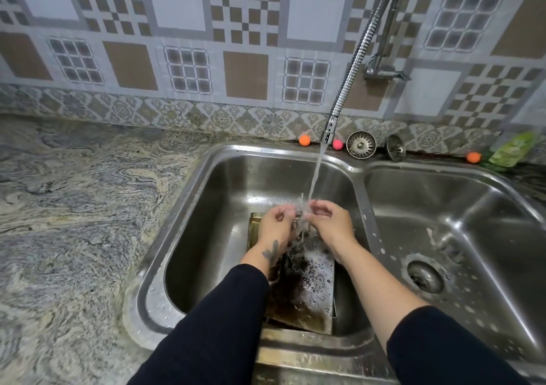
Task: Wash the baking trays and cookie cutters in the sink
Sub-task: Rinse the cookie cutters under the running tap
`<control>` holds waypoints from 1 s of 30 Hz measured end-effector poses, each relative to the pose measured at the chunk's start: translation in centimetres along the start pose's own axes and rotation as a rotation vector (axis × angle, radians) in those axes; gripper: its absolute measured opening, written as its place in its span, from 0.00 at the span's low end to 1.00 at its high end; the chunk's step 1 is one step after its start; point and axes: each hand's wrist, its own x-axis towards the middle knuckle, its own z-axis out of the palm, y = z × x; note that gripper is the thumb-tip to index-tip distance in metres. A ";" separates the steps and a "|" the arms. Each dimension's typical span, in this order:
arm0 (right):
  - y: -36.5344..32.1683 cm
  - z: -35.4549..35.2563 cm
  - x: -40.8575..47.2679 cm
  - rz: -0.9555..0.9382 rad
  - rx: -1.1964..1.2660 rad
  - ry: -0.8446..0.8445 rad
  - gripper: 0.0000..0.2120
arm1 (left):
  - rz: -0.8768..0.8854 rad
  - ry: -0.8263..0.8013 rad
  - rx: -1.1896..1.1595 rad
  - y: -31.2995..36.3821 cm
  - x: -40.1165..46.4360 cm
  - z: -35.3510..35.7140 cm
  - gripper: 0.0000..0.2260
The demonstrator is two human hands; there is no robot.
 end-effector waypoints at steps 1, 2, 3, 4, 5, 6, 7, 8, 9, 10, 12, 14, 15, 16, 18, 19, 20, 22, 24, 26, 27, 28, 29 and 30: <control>0.2 0.3 0.0 0.018 0.013 0.006 0.16 | -0.001 0.011 -0.005 0.0 -0.1 0.0 0.06; 0.5 0.5 0.1 0.040 0.021 0.009 0.16 | 0.001 0.024 -0.005 0.0 -0.3 0.0 0.06; 0.6 0.6 0.1 0.055 0.015 0.017 0.17 | 0.005 0.042 -0.019 -0.1 -0.4 0.0 0.06; 0.7 0.8 0.2 0.078 0.005 0.035 0.17 | 0.006 0.054 -0.044 0.1 -0.7 -0.1 0.06; 0.7 1.0 0.3 0.109 0.011 0.051 0.17 | 0.006 0.065 -0.077 0.1 -0.9 -0.1 0.06; 0.8 1.1 0.4 0.154 0.034 0.055 0.16 | 0.012 0.067 -0.093 0.3 -1.2 -0.2 0.05; 0.8 1.3 0.4 0.199 0.064 0.049 0.15 | 0.026 0.072 -0.109 0.3 -1.4 -0.2 0.05; 0.7 1.6 0.5 0.223 0.070 0.040 0.13 | 0.041 0.069 -0.104 0.2 -1.6 -0.2 0.04; 0.6 1.8 0.5 0.228 0.050 0.041 0.11 | 0.055 0.066 -0.102 0.1 -1.8 -0.2 0.04; 0.7 2.0 0.7 0.228 -0.003 0.053 0.07 | 0.066 0.061 -0.089 0.1 -2.1 -0.3 0.03; 0.5 2.4 0.8 0.216 -0.089 0.088 0.06 | 0.093 0.052 -0.065 0.2 -2.4 -0.4 0.04; 0.4 2.6 0.8 0.225 -0.126 0.056 0.10 | 0.113 0.075 -0.028 0.3 -2.4 -0.7 0.02; 0.3 2.6 0.8 0.227 -0.129 0.025 0.09 | 0.108 0.093 -0.017 0.3 -2.4 -1.0 0.01; 0.1 2.5 0.8 0.226 -0.128 -0.018 0.07 | 0.101 0.100 -0.009 0.4 -2.4 -1.2 0.01; -0.3 2.2 0.6 0.221 -0.111 -0.105 0.05 | 0.090 0.115 0.003 0.4 -2.4 -1.6 0.02; -0.4 2.1 0.6 0.220 -0.109 -0.136 0.07 | 0.092 0.128 0.002 0.5 -2.4 -1.7 0.03; -0.3 2.0 0.7 0.215 -0.110 -0.160 0.08 | 0.093 0.137 0.001 0.7 -2.5 -1.7 0.04; -0.5 1.8 0.4 0.199 -0.106 -0.209 0.13 | 0.084 0.160 0.005 1.1 -2.6 -1.5 0.05; -0.8 1.4 0.0 0.162 -0.121 -0.265 0.16 | 0.003 0.151 -0.066 1.5 -2.3 -1.4 0.04; -1.2 0.4 -0.5 0.105 -0.155 -0.294 0.20 | -0.092 0.110 -0.164 1.8 -2.3 -1.2 0.03; -1.6 -0.1 -0.8 0.068 -0.184 -0.311 0.22 | -0.127 0.094 -0.185 1.9 -2.3 -1.1 0.04; -1.8 -0.7 -0.9 0.014 -0.253 -0.335 0.24 | -0.154 0.080 -0.197 2.1 -2.3 -0.9 0.04; -2.1 -1.2 -1.0 -0.050 -0.342 -0.358 0.25 | -0.172 0.069 -0.211 2.1 -2.3 -0.8 0.05; -2.1 -1.6 -1.0 -0.116 -0.453 -0.364 0.25 | -0.193 0.057 -0.223 2.3 -2.4 -0.6 0.06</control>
